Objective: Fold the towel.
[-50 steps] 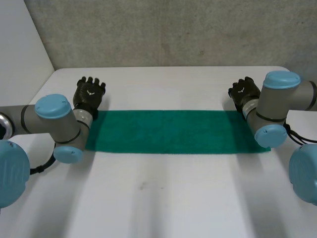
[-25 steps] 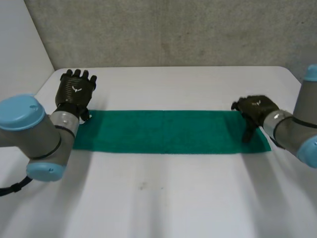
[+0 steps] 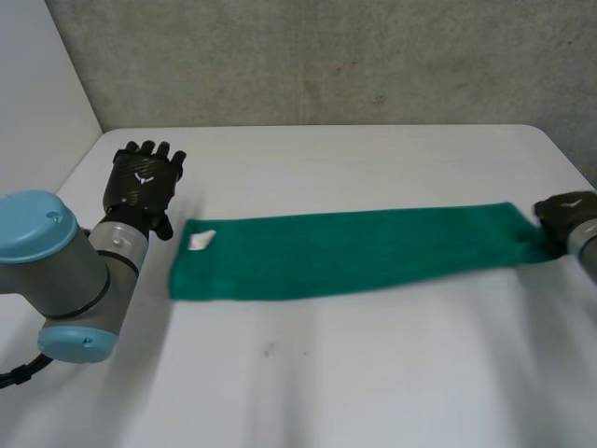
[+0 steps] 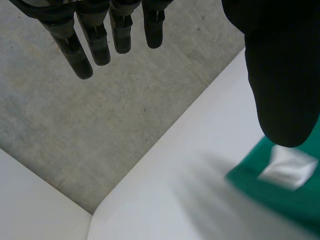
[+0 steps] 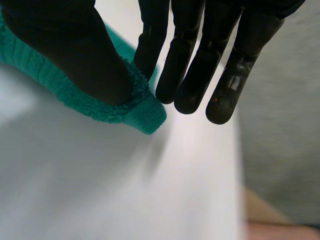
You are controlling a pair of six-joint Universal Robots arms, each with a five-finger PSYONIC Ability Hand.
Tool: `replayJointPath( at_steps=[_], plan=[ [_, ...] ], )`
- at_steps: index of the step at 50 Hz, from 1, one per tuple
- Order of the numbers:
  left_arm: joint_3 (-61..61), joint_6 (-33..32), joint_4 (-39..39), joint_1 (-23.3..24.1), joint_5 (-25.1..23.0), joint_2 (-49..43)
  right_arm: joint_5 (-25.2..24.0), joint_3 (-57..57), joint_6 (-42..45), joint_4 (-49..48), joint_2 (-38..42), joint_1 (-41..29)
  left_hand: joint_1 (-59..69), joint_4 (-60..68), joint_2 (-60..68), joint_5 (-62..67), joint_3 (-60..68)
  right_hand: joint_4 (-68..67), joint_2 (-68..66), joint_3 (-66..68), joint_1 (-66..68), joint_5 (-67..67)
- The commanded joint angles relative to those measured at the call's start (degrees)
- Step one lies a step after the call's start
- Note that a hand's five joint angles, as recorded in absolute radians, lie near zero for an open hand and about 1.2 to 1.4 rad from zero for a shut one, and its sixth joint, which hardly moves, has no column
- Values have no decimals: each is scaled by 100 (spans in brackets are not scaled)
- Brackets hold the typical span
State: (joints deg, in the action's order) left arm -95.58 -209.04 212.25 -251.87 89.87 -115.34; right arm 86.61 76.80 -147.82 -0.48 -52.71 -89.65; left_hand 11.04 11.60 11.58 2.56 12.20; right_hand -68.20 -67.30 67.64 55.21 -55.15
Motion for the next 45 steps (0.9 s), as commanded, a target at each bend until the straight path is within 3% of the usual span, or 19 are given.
replayJointPath(
  at_steps=[1, 3, 8, 11, 12, 15, 16, 21, 30, 31, 33, 34, 35, 40, 45],
  plan=[
    [-101, 3, 1, -12, -5, 283, 383, -86, 1957, -242, -468, 422, -104, -160, -158, -256, -220, -1180, -1270, 1236, 2479, -1485],
    [-128, 3, 1, -12, -5, 327, 401, -209, 2003, -225, -530, 300, -104, -160, -158, -256, -220, -1180, -1270, 1236, 2479, -1485],
    [-242, 3, 1, -12, -5, 477, 165, -876, 1757, -207, -609, -1200, -104, -160, -158, -256, -220, -1180, -1270, 1236, 2479, -1485],
    [-312, 3, 1, -29, -5, 512, -30, -983, 1713, -207, -609, -1582, -104, -160, -158, -256, -220, -1180, -1270, 1236, 2479, -1485],
    [-339, 12, 1, -29, -5, 529, -447, -1053, 1713, -251, -583, -2130, -104, -160, -158, -256, -220, -1180, -1270, 1236, 2479, -1485],
    [-400, 12, 1, -38, -5, 565, -645, -1071, 1704, -269, -565, -2355, -104, -160, -158, -256, -220, -1180, -1270, 1236, 2479, -1485],
    [-435, 12, 1, -47, -5, 582, -1359, -1097, 1686, -356, -374, -3069, -104, -160, -158, -256, -220, -1180, -1270, 1236, 2479, -1485],
    [-523, 12, 1, -47, 4, 609, -1945, -1238, 1704, -620, 163, -3936, -104, -160, -158, -256, -220, -1180, -1270, 1236, 2479, -1485],
    [-541, 21, 10, -3, 4, 609, -1894, -1703, 1739, -664, 1410, -4710, -104, -160, -158, -256, -220, -1180, -1270, 1236, 2479, -1485],
    [-541, 30, 10, -3, 4, 609, -1832, -1747, 1748, -656, 1490, -4702, -104, -160, -158, -256, -220, -320, -410, 376, 1619, -625],
    [-541, 30, 10, 6, 4, 609, -1692, -1774, 1713, -664, 1474, -4667, -104, -160, -158, -256, -220, 2919, 2829, -2863, -1620, 2614],
    [-541, 30, 10, 6, 4, 600, -1413, -1774, 1678, -664, 1448, -4632, -104, -160, -158, -256, -220, 5333, 5243, -5277, -4034, 5028],
    [-550, 30, 10, 6, 4, 600, -1227, -1765, 1643, -656, 1421, -4632, -104, -160, -158, -256, -220, 5820, 5730, -5764, -4521, 5515],
    [-532, 82, 18, 6, -5, 547, -277, -1485, 906, -550, 790, -4325, -104, -160, -158, -256, -220, 5820, 5730, -5764, -4521, 5515],
    [-523, 188, 18, 6, -5, 530, -425, -607, -412, -304, 42, -3648, -104, -160, -158, -256, -220, 5820, 5730, -5764, -4521, 5515]
  ],
)
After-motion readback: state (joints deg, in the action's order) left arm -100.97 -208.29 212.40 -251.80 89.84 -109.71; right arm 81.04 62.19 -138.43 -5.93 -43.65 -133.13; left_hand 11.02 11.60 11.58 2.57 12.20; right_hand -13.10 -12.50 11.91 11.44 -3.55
